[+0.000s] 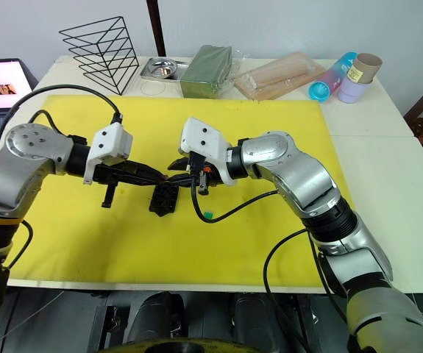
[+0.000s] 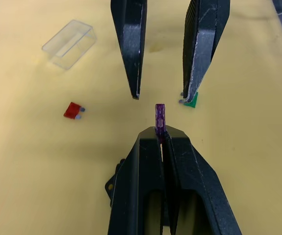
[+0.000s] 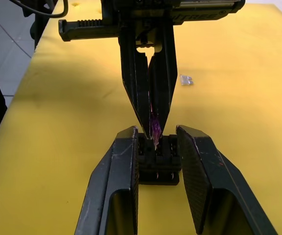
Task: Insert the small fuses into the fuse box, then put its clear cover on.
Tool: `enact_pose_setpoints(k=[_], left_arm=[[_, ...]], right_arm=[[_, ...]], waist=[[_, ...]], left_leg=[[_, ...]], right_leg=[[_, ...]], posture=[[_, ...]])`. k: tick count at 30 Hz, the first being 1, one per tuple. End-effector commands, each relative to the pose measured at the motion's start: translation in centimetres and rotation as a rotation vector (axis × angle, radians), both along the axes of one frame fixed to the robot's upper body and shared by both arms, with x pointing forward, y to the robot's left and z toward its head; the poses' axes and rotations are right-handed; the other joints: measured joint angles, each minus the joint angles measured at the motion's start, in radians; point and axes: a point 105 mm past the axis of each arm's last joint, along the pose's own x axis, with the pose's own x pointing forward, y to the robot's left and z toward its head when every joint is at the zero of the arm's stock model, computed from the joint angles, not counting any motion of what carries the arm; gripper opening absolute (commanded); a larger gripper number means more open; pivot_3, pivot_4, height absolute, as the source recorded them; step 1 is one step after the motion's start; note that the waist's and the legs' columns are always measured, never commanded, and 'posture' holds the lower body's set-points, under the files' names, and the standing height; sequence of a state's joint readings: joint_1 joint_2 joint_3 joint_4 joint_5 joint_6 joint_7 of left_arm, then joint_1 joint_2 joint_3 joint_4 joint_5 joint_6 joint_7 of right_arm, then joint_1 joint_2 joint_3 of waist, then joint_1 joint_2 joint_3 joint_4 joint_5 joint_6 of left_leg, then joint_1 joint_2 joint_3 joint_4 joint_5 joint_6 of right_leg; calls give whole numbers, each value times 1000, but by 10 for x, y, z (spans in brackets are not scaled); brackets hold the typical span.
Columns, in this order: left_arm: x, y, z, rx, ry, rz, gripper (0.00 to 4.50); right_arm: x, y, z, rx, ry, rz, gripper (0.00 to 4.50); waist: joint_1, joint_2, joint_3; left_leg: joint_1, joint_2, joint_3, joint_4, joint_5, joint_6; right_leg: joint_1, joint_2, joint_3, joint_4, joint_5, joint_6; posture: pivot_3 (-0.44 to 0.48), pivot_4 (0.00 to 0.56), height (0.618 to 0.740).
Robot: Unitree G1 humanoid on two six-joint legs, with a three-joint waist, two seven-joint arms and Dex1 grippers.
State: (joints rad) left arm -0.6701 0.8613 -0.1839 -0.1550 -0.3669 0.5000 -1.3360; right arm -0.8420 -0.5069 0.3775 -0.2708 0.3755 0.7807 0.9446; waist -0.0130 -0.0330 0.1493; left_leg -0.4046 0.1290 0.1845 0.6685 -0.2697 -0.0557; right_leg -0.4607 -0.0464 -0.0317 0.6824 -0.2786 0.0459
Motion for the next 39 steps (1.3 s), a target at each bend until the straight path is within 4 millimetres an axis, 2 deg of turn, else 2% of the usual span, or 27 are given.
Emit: enact_pose_setpoints(k=[1, 16, 20, 21, 30, 37, 38, 39], left_arm=[[-1, -1, 7, 5, -38, -15, 0], [-4, -4, 7, -2, -35, -26, 0], [-7, -4, 5, 2, -25, -33, 0], [-9, -4, 4, 1, -22, -41, 0], [-14, -5, 4, -22, -35, -55, 0], [-12, 1, 1, -14, -41, -22, 0], [-11, 2, 1, -15, -44, -18, 0], [-11, 2, 2, -16, -46, -15, 0]], right_arm=[[-2, 2, 6, 17, -28, 4, 1260], [-3, 6, 3, 10, -17, 10, 1260], [-4, 6, 2, 9, -9, 17, 32], [-4, 6, 2, 9, -9, 18, 9], [-3, 3, 2, 1, 1, 24, 9], [-14, -1, 11, 1, 4, 79, 9], [-15, -2, 11, -4, 3, 83, 390], [-15, -3, 10, -12, 1, 85, 560]], waist=[[-1, 0, 0], [0, 0, 0], [-1, 0, 0], [-1, 0, 0], [0, 0, 0], [0, 0, 0], [1, 0, 0], [2, 0, 0]], left_leg=[[0, 0, 0, 0, 0, 0], [0, 0, 0, 0, 0, 0], [0, 0, 0, 0, 0, 0], [0, 0, 0, 0, 0, 0], [0, 0, 0, 0, 0, 0], [0, 0, 0, 0, 0, 0], [0, 0, 0, 0, 0, 0], [0, 0, 0, 0, 0, 0]], right_leg=[[0, 0, 0, 0, 0, 0], [0, 0, 0, 0, 0, 0], [0, 0, 0, 0, 0, 0], [0, 0, 0, 0, 0, 0], [0, 0, 0, 0, 0, 0], [0, 0, 0, 0, 0, 0], [0, 0, 0, 0, 0, 0], [0, 0, 0, 0, 0, 0]], posture=[[0, 150, 740], [0, 150, 740], [0, 150, 740], [0, 150, 740], [0, 150, 740], [0, 150, 740], [0, 150, 740], [0, 150, 740]])
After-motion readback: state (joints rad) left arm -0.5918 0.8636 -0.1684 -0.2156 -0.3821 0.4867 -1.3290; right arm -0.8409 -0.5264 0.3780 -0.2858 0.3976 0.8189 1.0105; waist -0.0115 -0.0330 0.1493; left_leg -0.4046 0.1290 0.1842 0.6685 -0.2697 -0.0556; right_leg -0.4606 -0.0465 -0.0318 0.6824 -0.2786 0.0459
